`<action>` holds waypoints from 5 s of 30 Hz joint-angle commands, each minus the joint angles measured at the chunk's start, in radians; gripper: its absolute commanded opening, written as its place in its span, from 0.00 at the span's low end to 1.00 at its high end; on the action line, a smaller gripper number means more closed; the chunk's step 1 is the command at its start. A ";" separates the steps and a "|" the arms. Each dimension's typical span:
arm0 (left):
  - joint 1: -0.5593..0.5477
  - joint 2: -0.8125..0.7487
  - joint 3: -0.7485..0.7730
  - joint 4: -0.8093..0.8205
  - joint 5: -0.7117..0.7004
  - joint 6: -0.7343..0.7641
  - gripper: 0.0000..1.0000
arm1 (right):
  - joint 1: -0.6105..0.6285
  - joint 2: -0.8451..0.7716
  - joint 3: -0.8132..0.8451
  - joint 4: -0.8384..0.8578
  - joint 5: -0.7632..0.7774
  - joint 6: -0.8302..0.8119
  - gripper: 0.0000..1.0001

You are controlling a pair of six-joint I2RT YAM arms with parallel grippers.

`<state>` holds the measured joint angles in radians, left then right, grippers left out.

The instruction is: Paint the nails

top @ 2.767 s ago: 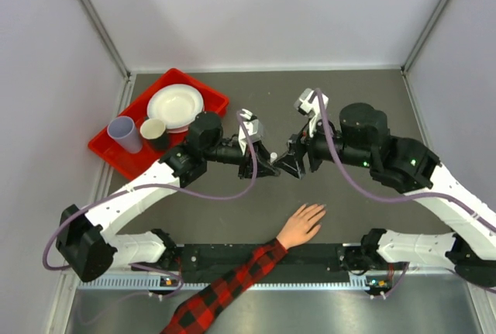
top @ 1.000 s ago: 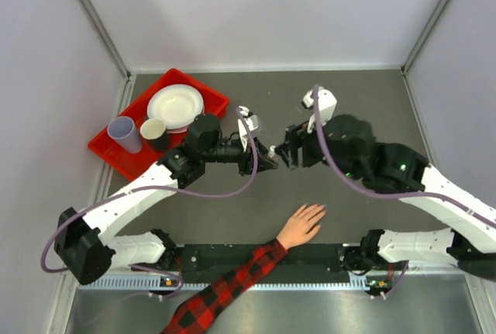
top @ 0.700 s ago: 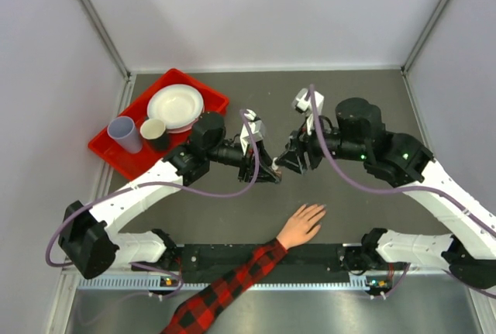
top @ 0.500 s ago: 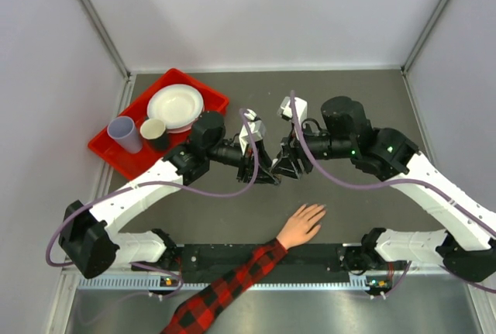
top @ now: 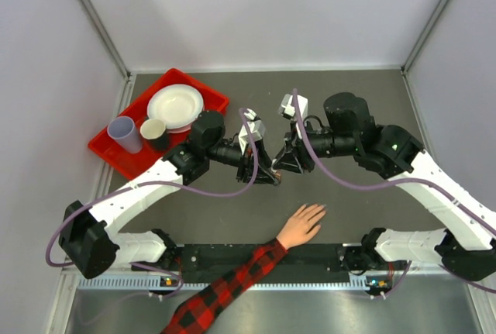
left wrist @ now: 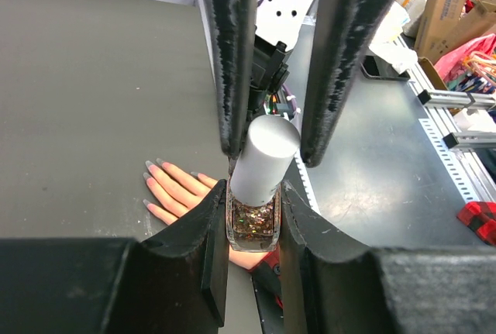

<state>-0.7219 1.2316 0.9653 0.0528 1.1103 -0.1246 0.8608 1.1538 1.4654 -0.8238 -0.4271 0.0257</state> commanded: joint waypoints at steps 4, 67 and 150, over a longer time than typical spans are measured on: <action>-0.001 -0.009 0.046 0.044 0.023 0.005 0.00 | -0.011 0.014 0.035 0.000 -0.029 -0.012 0.18; 0.001 -0.021 0.070 -0.022 0.037 0.054 0.00 | -0.083 0.032 0.079 -0.017 -0.203 0.025 0.56; 0.041 -0.035 0.053 0.071 0.043 -0.041 0.00 | -0.039 0.090 0.110 0.046 -0.133 0.033 0.40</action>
<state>-0.6788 1.2076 0.9749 0.0601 1.1217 -0.1600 0.8333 1.2324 1.5269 -0.8074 -0.5232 0.0799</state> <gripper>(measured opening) 0.310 0.398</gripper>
